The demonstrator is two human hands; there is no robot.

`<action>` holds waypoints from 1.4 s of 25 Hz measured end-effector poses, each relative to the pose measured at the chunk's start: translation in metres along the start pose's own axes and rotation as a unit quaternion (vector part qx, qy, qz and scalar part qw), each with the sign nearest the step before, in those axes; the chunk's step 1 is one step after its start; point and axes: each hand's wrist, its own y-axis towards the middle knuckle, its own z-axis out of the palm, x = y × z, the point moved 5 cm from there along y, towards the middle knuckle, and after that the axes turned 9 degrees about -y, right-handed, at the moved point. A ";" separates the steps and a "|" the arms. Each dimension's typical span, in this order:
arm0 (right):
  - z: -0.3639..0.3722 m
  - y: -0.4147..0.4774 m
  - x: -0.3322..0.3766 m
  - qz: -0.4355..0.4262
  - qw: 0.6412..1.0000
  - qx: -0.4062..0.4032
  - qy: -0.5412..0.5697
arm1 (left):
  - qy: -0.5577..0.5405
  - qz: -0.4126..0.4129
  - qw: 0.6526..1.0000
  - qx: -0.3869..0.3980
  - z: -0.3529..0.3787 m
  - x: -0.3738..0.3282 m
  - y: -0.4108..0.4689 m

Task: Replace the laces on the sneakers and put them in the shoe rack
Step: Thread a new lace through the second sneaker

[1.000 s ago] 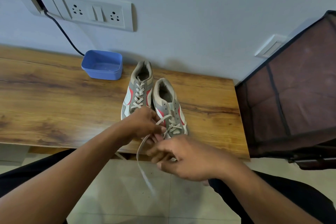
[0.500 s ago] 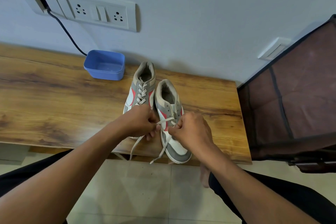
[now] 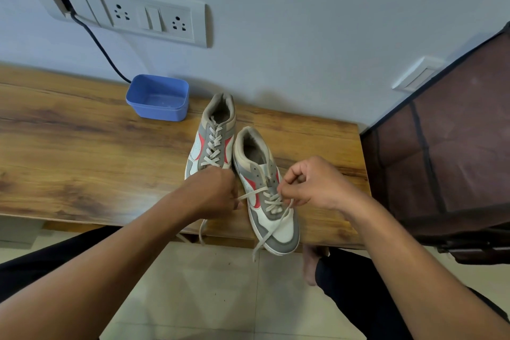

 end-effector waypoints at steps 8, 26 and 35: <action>-0.017 0.003 0.005 -0.093 0.976 0.067 0.185 | -0.025 0.167 0.975 -0.143 -0.022 -0.034 -0.002; -0.046 0.009 -0.011 -0.177 0.983 -0.044 0.006 | -0.168 0.198 0.955 -0.145 -0.025 -0.040 0.021; -0.038 0.016 -0.009 -0.176 0.981 0.000 0.078 | -0.219 0.188 0.953 -0.092 -0.033 -0.032 0.020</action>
